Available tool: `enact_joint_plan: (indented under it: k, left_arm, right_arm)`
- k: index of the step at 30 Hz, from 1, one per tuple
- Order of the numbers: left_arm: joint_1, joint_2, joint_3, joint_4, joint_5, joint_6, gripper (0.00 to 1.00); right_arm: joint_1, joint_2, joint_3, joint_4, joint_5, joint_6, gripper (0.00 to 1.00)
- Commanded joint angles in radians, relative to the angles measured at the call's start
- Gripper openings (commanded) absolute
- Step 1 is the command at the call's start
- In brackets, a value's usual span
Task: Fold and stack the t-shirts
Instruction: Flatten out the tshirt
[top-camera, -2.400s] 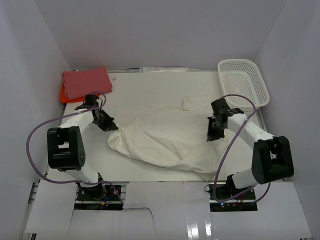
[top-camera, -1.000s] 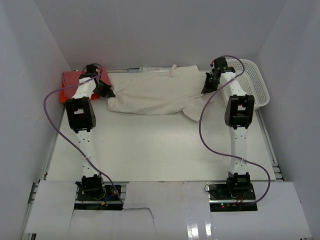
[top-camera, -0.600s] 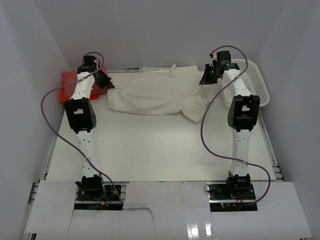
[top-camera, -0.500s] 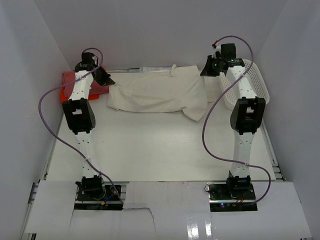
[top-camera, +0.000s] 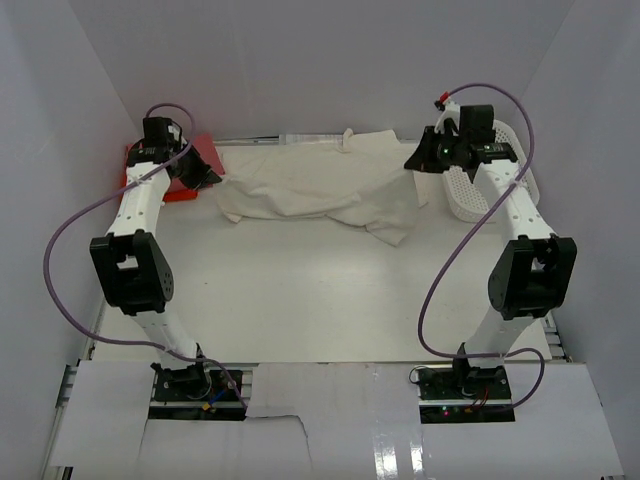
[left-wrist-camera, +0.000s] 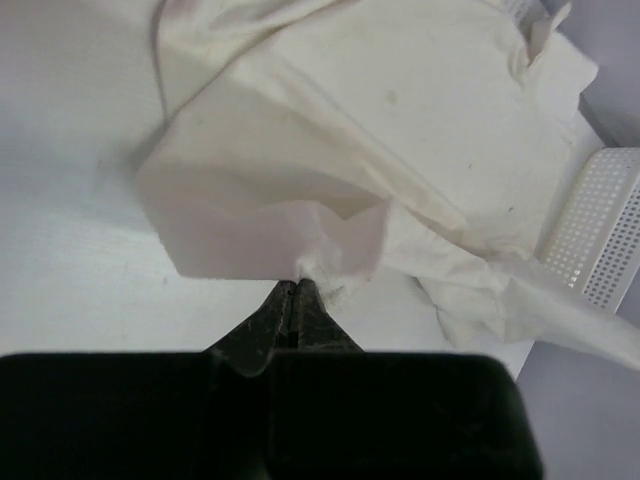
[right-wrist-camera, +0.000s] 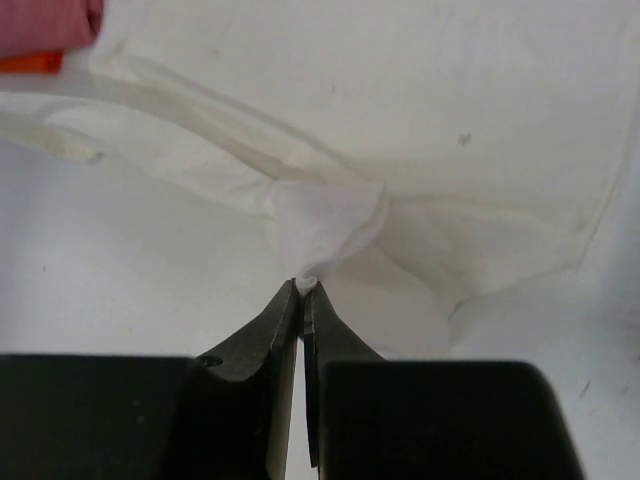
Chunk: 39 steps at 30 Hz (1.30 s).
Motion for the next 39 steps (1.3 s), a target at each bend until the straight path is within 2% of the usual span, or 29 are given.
enact_joint_plan:
  k: [1, 2, 6, 9, 14, 19, 23, 28, 35, 39]
  left_arm:
    - [0.038, -0.201, -0.157, 0.028, -0.082, 0.024, 0.0]
    - [0.049, -0.239, -0.231, 0.034, -0.08, 0.023, 0.0]
    - [0.088, -0.421, -0.364, 0.034, -0.069, 0.024, 0.0]
    - [0.092, -0.491, -0.452, 0.032, -0.05, 0.05, 0.0]
    - [0.092, -0.503, -0.587, 0.043, -0.005, 0.086, 0.0]
    - [0.092, -0.462, -0.71, 0.081, 0.102, 0.138, 0.0]
    - [0.094, -0.401, -0.727, 0.066, 0.139, 0.207, 0.0]
    - [0.092, -0.368, -0.722, 0.014, 0.012, 0.237, 0.0]
    - [0.092, -0.42, -0.687, -0.029, -0.29, 0.198, 0.0]
    - [0.092, -0.388, -0.669, -0.041, -0.403, 0.172, 0.0]
  right_arm:
    - [0.011, -0.108, -0.16, 0.036, -0.062, 0.017, 0.08]
    - [0.017, -0.127, -0.189, 0.039, -0.053, 0.033, 0.08]
    - [0.055, -0.21, -0.293, 0.021, -0.049, 0.05, 0.08]
    - [0.086, -0.283, -0.399, 0.01, -0.042, 0.058, 0.08]
    - [0.131, -0.36, -0.52, -0.004, -0.052, 0.073, 0.08]
    - [0.245, -0.424, -0.678, -0.045, -0.006, 0.096, 0.08]
    - [0.304, -0.477, -0.802, -0.074, 0.034, 0.138, 0.08]
    - [0.361, -0.532, -0.896, -0.122, 0.063, 0.179, 0.08]
    - [0.379, -0.641, -0.956, -0.194, 0.122, 0.228, 0.08]
    - [0.393, -0.71, -0.982, -0.228, 0.082, 0.25, 0.08]
